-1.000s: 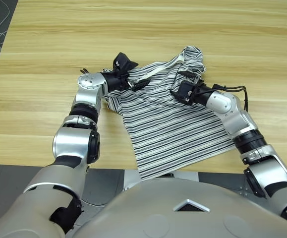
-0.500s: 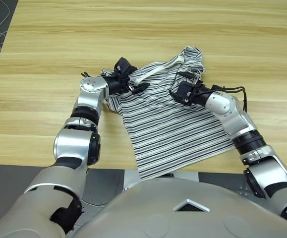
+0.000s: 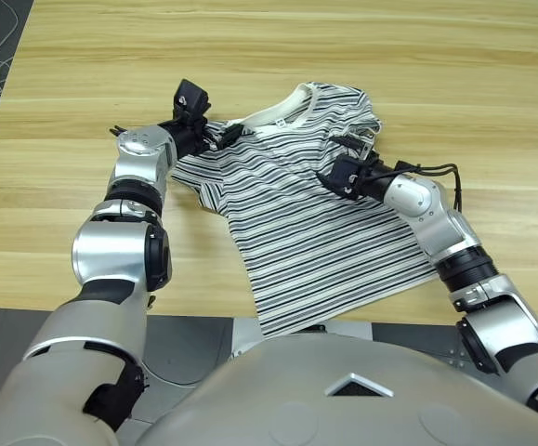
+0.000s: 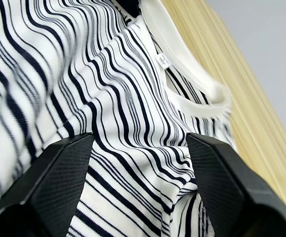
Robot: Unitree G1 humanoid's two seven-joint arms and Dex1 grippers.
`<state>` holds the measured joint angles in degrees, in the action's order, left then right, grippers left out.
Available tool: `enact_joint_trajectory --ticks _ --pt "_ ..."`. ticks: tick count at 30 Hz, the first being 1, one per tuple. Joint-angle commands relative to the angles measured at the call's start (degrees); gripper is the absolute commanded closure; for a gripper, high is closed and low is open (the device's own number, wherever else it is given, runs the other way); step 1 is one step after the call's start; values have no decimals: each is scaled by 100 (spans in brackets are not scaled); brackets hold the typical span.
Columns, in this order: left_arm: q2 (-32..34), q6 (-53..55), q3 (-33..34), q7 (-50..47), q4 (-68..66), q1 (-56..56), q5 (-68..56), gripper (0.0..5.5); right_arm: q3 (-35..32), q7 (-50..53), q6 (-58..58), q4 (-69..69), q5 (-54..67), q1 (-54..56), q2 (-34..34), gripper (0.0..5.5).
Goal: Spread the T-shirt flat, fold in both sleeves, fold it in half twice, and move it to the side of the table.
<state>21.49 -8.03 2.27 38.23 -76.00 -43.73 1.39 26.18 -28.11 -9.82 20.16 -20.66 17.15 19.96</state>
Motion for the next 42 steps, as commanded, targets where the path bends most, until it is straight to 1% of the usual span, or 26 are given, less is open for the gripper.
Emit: enact_joint_trajectory --ticks 1,5,8,12,14,18,20,24,27,29,31,35,38,40,42 --pt "150 236 133 -496 -129 -312 106 109 255 -223 295 218 -169 -314 -5 204" --pt "106 411 202 -1115 -204 -389 216 109 272 -201 280 236 -157 -320 -58 204" --pt "65 325 329 -1172 -196 -454 201 109 306 -199 277 251 -180 -329 -108 204" --pt "-19 4 529 -647 -76 -526 -2 109 268 -97 202 333 -75 -273 -291 204" --pt "-41 -200 619 -294 9 -462 -111 109 159 85 101 451 -41 -34 -418 204" --pt "-111 -603 774 594 318 -149 -451 109 -463 298 137 409 462 498 -616 204" --pt "-128 -686 755 814 428 -70 -503 109 -690 359 178 453 613 706 -645 204" --pt "-74 -690 757 961 556 -40 -585 109 -937 325 274 371 721 983 -548 204" --pt "61 -724 643 896 606 68 -455 109 -1168 -14 454 69 913 1127 -283 204" --pt "148 -625 577 549 494 54 -325 109 -1292 -129 555 -18 988 1208 -156 204" --pt "196 -555 500 280 401 61 -204 109 -1325 -139 574 38 989 1278 -155 204" --pt "218 -556 379 23 340 121 -53 109 -1164 12 487 368 857 1333 -345 204" --pt "198 -545 269 -98 318 166 59 109 -1124 76 445 538 802 1377 -393 204" --pt "171 -542 80 -112 319 231 255 109 -1118 67 476 434 782 1316 -372 204" --pt "146 -650 -242 219 397 393 497 109 -1113 66 513 339 768 1282 -361 204"
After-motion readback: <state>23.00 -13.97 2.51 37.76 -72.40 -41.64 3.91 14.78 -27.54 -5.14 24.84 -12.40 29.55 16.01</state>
